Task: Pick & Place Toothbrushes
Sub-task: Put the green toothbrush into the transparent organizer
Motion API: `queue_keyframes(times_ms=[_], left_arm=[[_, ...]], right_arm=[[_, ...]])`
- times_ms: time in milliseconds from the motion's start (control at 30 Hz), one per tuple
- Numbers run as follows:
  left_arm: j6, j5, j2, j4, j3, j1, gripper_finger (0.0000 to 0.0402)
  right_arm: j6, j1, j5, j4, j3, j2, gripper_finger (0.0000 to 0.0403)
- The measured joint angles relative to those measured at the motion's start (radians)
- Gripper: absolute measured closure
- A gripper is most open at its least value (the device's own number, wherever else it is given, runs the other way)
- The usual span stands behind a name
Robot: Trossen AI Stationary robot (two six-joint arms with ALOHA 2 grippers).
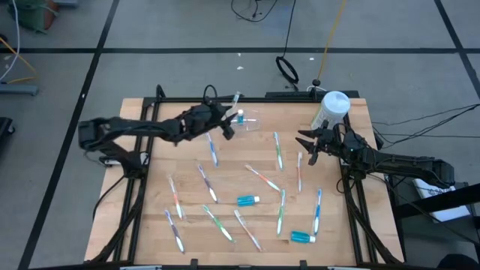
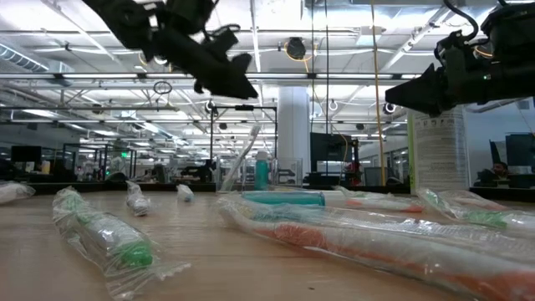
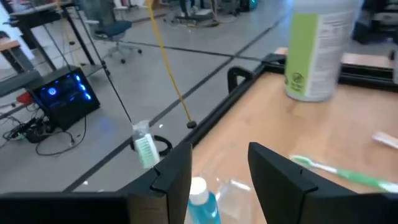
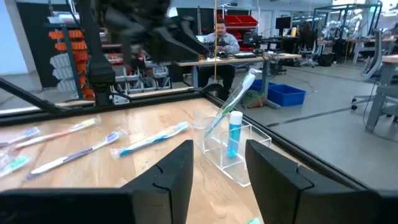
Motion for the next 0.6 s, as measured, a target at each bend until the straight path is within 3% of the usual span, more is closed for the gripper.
queue_keyframes(times_ms=[133,400,600], left_arm=[[-0.018,0.000,-0.133,-0.223,0.000,-0.032,0.0240],[-0.205,0.000,-0.395,-0.683,0.000,-0.090,0.0240],[-0.268,-0.001,-0.557,-0.904,0.000,-0.133,0.0240]], right_arm=[[0.039,0.000,0.000,-0.002,0.000,0.000,0.0261],[0.025,0.000,0.000,0.006,0.000,0.000,0.0261],[0.095,0.000,0.000,0.028,0.000,0.000,0.0261]])
